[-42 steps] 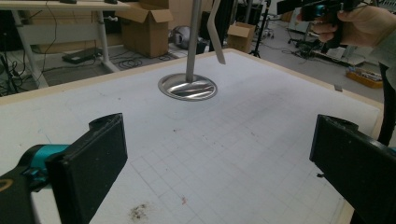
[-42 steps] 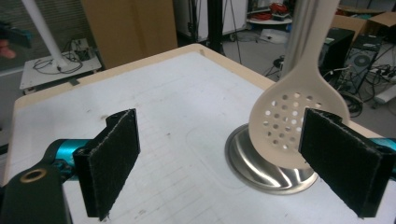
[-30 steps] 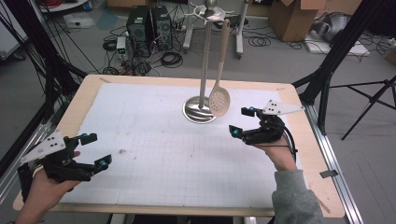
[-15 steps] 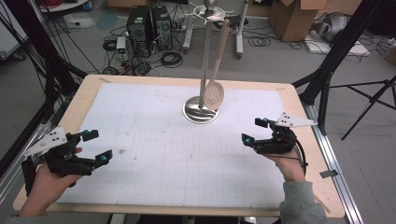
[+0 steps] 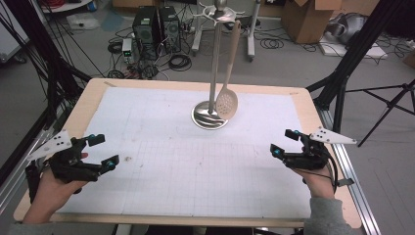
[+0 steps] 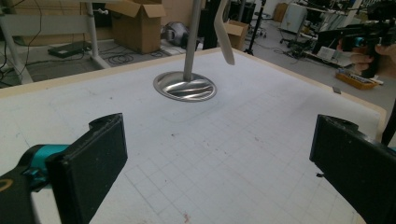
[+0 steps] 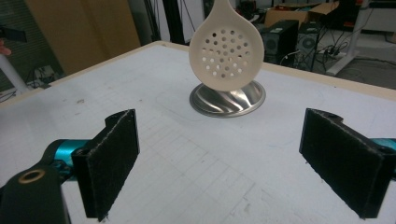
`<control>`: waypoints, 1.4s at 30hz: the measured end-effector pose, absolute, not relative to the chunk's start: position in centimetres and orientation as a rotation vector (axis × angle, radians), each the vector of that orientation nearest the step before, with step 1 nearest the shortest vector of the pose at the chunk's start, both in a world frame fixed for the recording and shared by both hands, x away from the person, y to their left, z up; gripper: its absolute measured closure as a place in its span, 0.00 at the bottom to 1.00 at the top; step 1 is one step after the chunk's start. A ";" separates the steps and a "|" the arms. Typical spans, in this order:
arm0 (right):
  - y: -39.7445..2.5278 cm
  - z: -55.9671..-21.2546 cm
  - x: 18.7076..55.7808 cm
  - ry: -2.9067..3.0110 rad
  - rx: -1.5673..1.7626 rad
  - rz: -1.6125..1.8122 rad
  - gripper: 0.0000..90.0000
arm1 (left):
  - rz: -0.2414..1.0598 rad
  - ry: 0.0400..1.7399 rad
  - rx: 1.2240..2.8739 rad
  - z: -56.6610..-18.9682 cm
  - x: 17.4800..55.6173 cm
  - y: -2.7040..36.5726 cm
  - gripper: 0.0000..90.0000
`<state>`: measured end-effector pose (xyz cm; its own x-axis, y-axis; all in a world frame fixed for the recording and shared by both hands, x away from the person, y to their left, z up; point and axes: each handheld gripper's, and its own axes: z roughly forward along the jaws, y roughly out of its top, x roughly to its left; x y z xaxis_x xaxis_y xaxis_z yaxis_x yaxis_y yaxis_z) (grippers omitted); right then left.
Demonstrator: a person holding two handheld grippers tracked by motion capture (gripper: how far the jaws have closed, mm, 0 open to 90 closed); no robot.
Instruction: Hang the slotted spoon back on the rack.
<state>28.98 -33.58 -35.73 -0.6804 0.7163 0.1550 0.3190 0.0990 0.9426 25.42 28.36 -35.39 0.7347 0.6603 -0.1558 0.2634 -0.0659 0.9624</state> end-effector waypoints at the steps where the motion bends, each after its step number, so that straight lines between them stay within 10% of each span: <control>1: -33.8 -35.8 28.9 2.036 1.017 1.604 0.12 | 0.382 0.754 1.647 -35.4 25.4 28.4 0.05; 42: -39.1 -39.3 26.0 1.891 1.049 1.648 0.12 | 0.490 0.784 1.560 -38.1 25.6 31.2 0.05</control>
<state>25.98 -39.10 -39.26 -0.6274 0.7617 0.1620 0.2646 0.0129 0.9643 25.58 31.18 -38.07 0.6774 0.7239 -0.1312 0.1992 -0.0088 0.9799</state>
